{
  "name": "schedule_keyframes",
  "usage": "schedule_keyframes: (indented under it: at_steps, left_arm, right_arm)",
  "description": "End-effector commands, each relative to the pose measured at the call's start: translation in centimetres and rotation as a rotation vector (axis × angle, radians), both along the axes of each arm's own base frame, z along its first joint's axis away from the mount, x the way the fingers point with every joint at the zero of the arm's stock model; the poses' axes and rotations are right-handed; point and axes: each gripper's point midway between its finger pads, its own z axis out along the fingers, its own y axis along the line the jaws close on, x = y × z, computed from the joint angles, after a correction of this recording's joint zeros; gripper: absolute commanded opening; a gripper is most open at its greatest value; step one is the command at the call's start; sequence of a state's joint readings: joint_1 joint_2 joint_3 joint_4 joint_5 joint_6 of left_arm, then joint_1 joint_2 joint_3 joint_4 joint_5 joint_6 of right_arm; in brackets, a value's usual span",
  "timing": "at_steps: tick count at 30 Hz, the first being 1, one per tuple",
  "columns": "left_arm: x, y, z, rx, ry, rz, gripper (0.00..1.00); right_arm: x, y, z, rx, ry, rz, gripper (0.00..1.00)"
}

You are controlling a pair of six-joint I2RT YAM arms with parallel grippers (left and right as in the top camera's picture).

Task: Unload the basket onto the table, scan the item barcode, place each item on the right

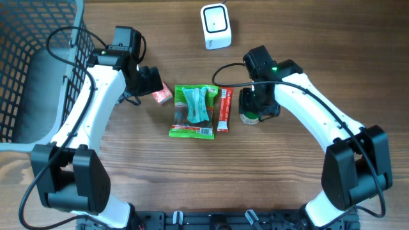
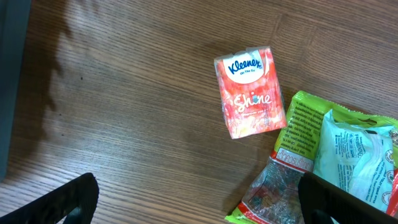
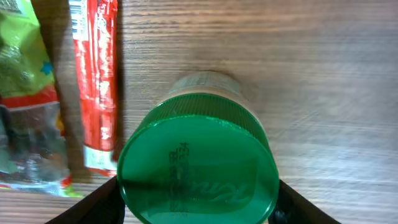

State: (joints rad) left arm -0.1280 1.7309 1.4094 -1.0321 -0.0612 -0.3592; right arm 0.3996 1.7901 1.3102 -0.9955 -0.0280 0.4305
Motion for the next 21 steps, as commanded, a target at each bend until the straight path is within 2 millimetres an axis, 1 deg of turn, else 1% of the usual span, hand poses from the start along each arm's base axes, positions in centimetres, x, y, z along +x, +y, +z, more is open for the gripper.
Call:
schedule_keyframes:
  at_steps: [1,5,6,8,9,10,11,14,18,21]
  left_arm:
    - [0.3,0.0,0.9,-0.001,-0.025,-0.011,1.00]
    - [0.3,0.0,0.9,-0.001,-0.026,-0.011,0.99]
    - [0.3,0.0,0.9,-0.001,-0.026,-0.011,1.00]
    - [0.3,0.0,0.9,-0.001,-0.026,-0.011,1.00]
    - [0.3,0.0,0.9,-0.001,-0.026,-0.011,1.00]
    - [0.3,0.0,0.9,-0.002,-0.026,-0.011,1.00]
    - [0.3,0.0,0.9,-0.001,-0.026,-0.011,1.00]
    - [0.3,0.0,0.9,-0.002,-0.026,-0.011,1.00]
    - [0.3,0.0,0.9,-0.001,-0.026,-0.011,1.00]
    - [0.3,0.0,0.9,-0.002,-0.026,-0.011,1.00]
  right_arm:
    - [0.5,-2.1,-0.5,-0.141,-0.020,0.132,0.63]
    - [0.9,-2.2,-0.5,-0.154,-0.040,0.153,0.65]
    - [1.1,-2.0,-0.5,-0.141,-0.045,0.134,0.84]
    - [1.1,-1.9,-0.5,-0.135,-0.044,0.095,0.85]
    - [1.0,-1.9,-0.5,-0.130,-0.043,0.044,0.85]
    - [1.1,-1.9,-0.5,-0.120,-0.044,-0.051,0.87]
    - [1.1,-1.8,-0.5,-0.110,-0.044,-0.084,0.87]
    - [1.0,-0.7,-0.5,-0.051,-0.032,-0.082,0.86]
    - [0.9,-0.7,-0.5,-0.050,-0.028,-0.076,0.69]
    - [1.2,-1.3,-0.5,-0.083,-0.044,-0.064,0.69]
